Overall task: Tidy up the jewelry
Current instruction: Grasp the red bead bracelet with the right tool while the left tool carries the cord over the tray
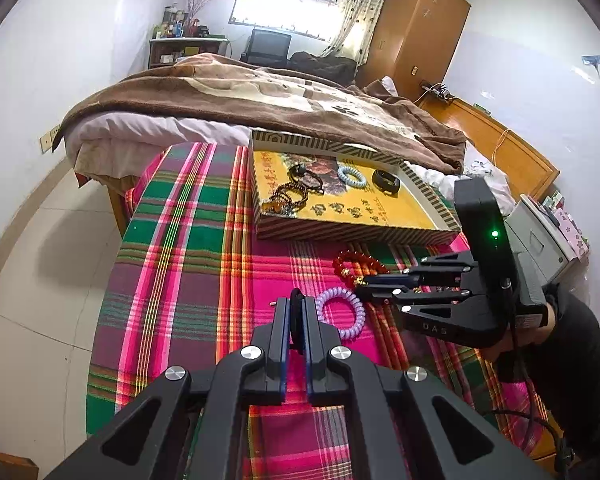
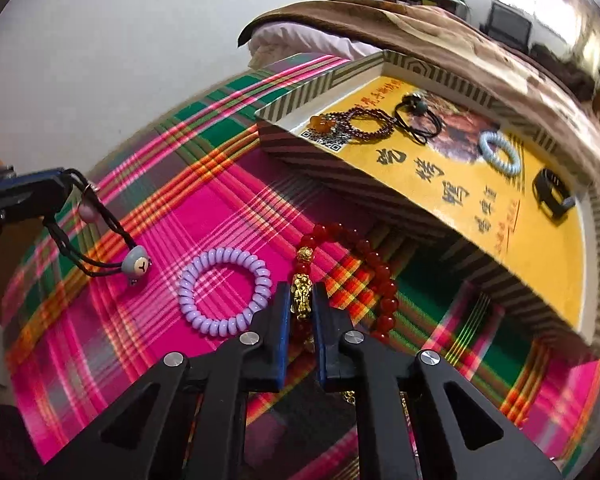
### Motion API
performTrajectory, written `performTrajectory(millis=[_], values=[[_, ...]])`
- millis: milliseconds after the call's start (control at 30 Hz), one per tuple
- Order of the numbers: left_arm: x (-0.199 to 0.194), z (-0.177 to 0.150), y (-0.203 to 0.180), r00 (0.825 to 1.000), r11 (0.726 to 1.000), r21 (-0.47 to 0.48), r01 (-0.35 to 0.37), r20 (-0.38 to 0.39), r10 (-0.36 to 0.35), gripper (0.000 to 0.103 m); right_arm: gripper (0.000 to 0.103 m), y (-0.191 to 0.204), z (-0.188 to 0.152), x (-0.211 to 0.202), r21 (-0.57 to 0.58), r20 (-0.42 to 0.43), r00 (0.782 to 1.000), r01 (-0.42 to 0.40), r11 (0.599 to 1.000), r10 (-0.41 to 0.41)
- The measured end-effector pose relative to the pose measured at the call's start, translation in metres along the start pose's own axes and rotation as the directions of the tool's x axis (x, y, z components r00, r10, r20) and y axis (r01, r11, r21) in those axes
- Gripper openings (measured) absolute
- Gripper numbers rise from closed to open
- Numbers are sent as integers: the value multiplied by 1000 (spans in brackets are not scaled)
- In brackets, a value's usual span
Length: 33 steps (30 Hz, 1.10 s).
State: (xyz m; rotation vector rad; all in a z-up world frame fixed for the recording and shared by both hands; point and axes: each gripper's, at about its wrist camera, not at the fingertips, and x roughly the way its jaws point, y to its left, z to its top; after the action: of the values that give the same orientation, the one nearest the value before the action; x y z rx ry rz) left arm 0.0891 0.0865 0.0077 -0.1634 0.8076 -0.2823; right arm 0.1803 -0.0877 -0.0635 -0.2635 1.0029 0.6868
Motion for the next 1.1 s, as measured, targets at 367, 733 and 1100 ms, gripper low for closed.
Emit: performTrajectory(millis=[367, 733, 1100], values=[[-6, 19, -13, 999, 1000, 15, 10, 35, -10, 5, 10, -12, 2, -51, 94, 158, 986, -62, 994, 47], [-12, 61, -38, 994, 997, 80, 24, 102, -32, 5, 10, -28, 11, -110, 133, 294, 956, -57, 990, 16], [28, 108, -61, 991, 992, 98, 81, 98, -90, 5, 10, -80, 17, -138, 232, 326, 941, 13, 973, -91]])
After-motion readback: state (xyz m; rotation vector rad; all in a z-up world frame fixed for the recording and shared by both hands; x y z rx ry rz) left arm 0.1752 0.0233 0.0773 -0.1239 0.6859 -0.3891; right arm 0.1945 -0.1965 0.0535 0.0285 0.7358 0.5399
